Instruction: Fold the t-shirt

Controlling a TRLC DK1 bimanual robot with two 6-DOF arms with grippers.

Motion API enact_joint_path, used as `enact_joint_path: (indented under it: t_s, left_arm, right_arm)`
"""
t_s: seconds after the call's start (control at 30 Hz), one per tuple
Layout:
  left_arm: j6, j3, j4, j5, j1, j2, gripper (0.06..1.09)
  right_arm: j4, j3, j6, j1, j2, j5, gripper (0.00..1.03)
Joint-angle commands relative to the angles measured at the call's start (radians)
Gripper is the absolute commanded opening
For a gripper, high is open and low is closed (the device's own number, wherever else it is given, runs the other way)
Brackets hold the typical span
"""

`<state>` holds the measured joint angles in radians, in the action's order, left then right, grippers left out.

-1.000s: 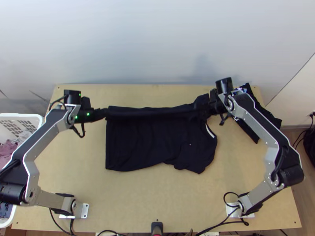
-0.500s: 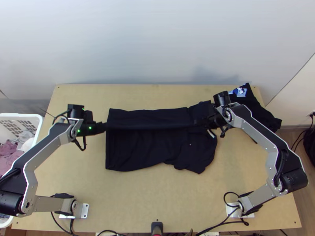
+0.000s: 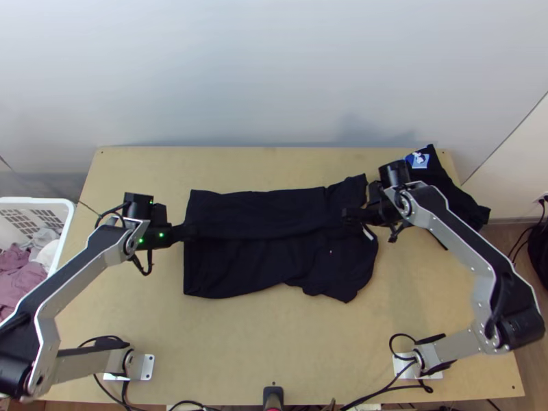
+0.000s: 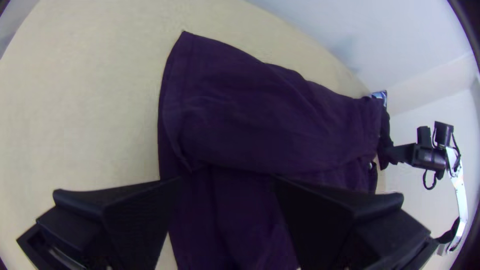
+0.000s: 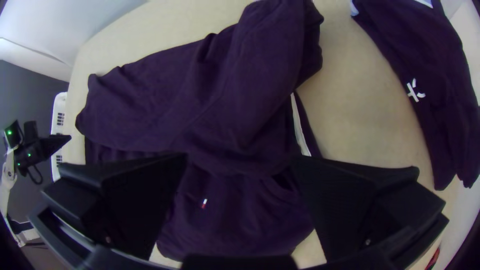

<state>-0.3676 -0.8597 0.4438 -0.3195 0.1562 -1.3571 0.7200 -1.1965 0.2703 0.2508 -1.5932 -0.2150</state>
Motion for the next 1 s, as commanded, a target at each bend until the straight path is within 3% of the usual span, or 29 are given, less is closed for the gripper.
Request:
enact_joint_path:
  t_s: [0.0,0.27,0.53,0.9,0.97]
  left_arm:
    - [-0.011,0.004,0.176,-0.012,0.054,0.141,1.03]
    - [0.015,0.122,0.305,-0.003,0.183,0.335,1.03]
    - [0.025,0.235,0.200,0.096,0.226,0.337,1.03]
    - [0.041,0.303,0.128,0.117,0.263,0.250,1.01]
    - [0.041,0.320,0.110,0.122,0.270,0.242,0.96]
  right_arm:
    - [0.030,0.008,0.037,-0.012,0.130,-0.006,1.00]
    - [0.027,0.149,0.149,-0.013,0.337,-0.006,0.99]
    - [0.062,0.219,0.135,0.044,0.480,-0.004,0.99]
    - [0.171,0.261,0.095,0.074,0.542,-0.006,0.99]
    - [0.176,0.273,0.096,0.085,0.552,-0.006,0.99]
